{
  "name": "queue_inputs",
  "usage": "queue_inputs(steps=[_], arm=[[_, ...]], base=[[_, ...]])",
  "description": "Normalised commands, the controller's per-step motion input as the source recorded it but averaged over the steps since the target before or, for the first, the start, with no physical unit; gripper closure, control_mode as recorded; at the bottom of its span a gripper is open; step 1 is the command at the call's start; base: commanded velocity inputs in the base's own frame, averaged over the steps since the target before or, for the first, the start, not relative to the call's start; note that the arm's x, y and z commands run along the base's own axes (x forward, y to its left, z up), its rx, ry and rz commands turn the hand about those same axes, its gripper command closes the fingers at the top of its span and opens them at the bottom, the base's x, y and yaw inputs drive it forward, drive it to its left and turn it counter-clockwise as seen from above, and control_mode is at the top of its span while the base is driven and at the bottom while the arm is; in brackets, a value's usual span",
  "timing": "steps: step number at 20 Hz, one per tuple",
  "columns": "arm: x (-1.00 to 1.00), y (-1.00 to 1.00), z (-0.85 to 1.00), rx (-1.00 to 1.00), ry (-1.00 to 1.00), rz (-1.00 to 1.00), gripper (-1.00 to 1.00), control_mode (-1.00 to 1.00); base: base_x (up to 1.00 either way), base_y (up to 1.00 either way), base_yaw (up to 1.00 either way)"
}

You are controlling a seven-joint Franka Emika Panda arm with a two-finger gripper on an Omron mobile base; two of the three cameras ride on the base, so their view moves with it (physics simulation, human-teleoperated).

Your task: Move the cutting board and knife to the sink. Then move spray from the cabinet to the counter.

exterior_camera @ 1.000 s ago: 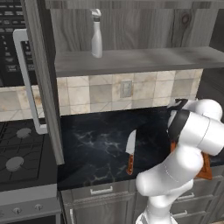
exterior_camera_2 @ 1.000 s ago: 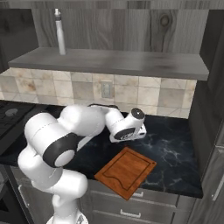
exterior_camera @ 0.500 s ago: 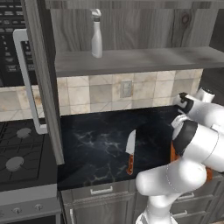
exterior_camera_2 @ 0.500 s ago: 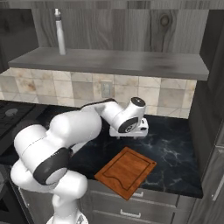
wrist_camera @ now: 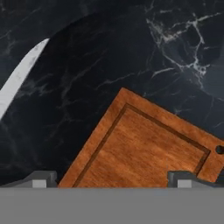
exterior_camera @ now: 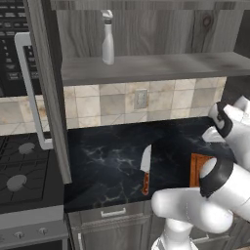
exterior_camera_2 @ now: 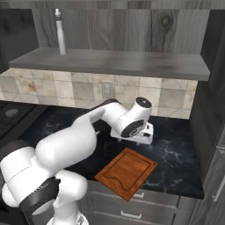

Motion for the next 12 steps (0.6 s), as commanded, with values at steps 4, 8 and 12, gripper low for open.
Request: queue_inputs(steps=[4,8,12], arm=[[-0.67,-0.19,0.27,0.12,0.04,-0.19,-1.00,-1.00],[-0.73,-0.24,0.20,0.18,0.00,-0.16,-1.00,-1.00],[-0.78,-0.27,0.13,0.18,0.00,-0.15,-1.00,-1.00]], base=[[0.00,0.00,0.00],[0.00,0.00,0.00],[0.00,0.00,0.00]])
